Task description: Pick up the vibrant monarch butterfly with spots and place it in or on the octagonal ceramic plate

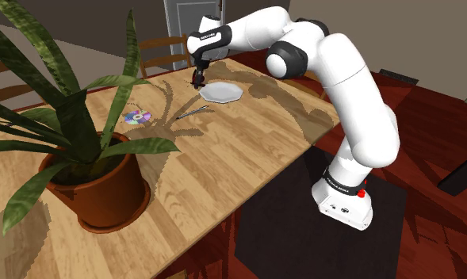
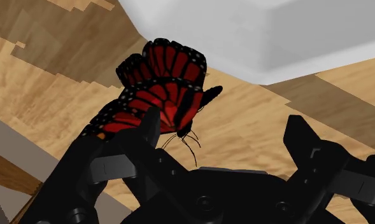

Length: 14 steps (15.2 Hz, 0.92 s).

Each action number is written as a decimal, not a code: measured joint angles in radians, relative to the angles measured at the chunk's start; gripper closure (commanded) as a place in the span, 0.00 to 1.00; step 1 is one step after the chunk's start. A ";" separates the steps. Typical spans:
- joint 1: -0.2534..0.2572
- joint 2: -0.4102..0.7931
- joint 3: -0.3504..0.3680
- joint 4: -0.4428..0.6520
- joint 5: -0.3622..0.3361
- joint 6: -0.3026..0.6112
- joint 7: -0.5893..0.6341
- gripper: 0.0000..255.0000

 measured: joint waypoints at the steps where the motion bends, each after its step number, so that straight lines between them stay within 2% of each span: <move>1: 0.003 -0.003 -0.001 -0.008 0.000 0.007 0.000 0.00; 3: 0.001 0.000 0.000 -0.002 0.001 0.004 0.000 0.00; 4: 0.002 -0.001 0.000 -0.005 0.001 0.006 0.000 1.00; 7: -0.006 0.012 -0.003 0.018 -0.001 0.033 0.004 1.00; 12: -0.025 0.043 0.002 0.074 0.002 -0.019 0.004 1.00; 14: -0.017 0.030 -0.001 0.048 0.000 -0.001 0.004 1.00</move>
